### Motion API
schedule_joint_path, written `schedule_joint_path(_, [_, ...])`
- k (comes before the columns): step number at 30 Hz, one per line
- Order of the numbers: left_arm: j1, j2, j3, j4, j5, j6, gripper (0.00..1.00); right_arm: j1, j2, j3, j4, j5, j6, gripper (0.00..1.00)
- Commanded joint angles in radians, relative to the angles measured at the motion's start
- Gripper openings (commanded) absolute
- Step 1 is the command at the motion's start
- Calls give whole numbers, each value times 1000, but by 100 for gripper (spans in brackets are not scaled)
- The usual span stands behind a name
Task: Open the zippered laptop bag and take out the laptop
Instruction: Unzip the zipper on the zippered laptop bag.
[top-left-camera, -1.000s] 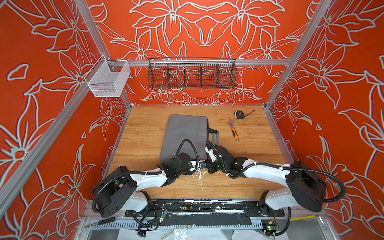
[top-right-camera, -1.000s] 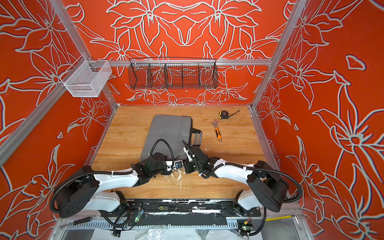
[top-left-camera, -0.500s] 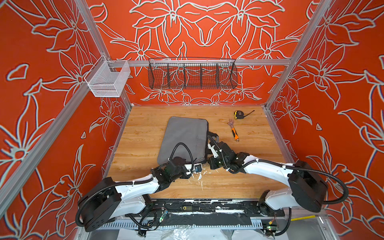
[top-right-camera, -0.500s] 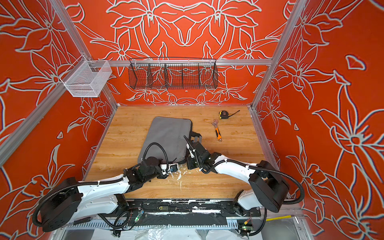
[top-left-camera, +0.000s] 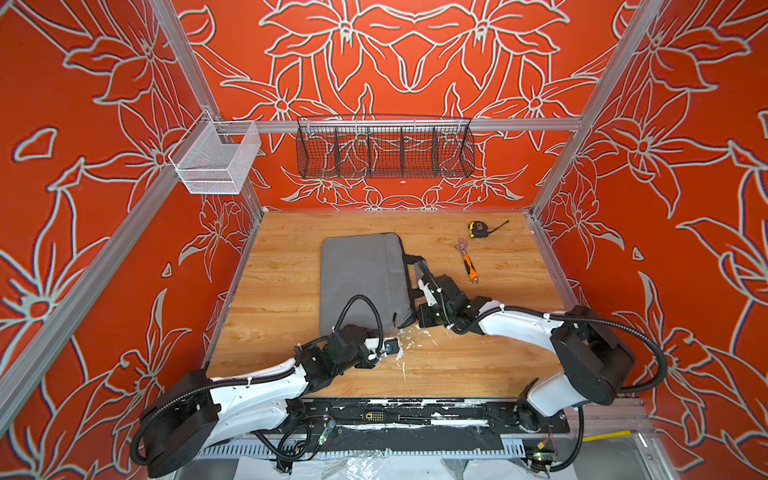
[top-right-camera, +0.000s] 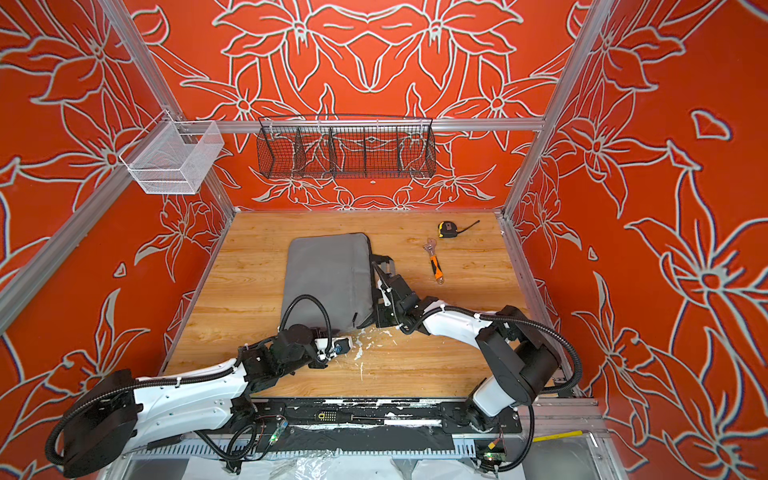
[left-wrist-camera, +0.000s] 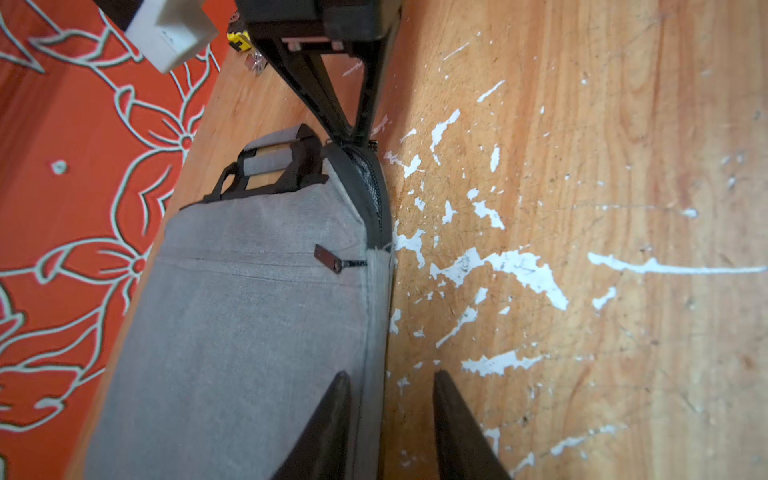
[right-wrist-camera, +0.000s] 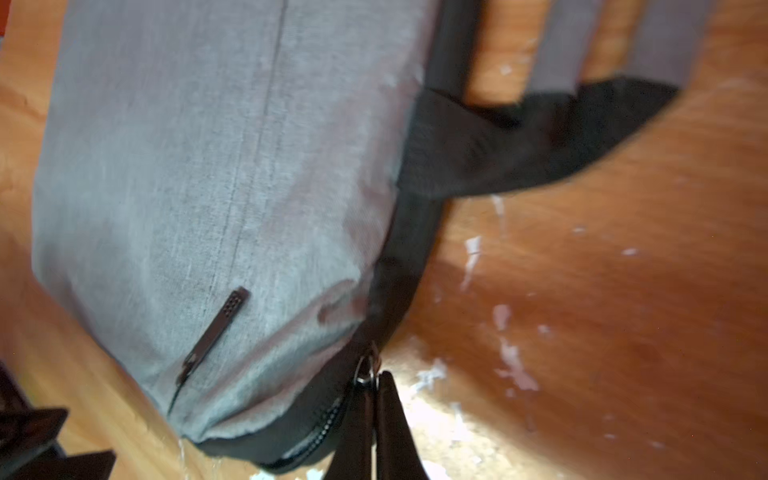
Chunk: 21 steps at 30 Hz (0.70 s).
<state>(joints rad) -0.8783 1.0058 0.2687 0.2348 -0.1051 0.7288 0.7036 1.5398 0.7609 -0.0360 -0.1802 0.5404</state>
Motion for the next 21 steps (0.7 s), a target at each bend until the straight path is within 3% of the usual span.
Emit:
schedule_joint_path(1, [-6, 10, 38, -49, 53, -10, 37, 9, -26, -42, 77, -11, 38, 0])
schedule_joint_path(8, [-69, 195, 213, -74, -74, -185, 42, 26, -106, -148, 155, -109, 41, 0])
schedule_joint_path(12, [-94, 280, 207, 73, -74, -195, 46, 38, -149, -188, 191, -161, 46, 0])
schedule_joint_path(19, [-124, 410, 289, 41, -90, -196, 51, 49, -193, -223, 200, -195, 33, 0])
schedule_joint_path(21, [-126, 428, 302, 39, -97, -204, 48, 50, -190, -229, 211, -200, 35, 0])
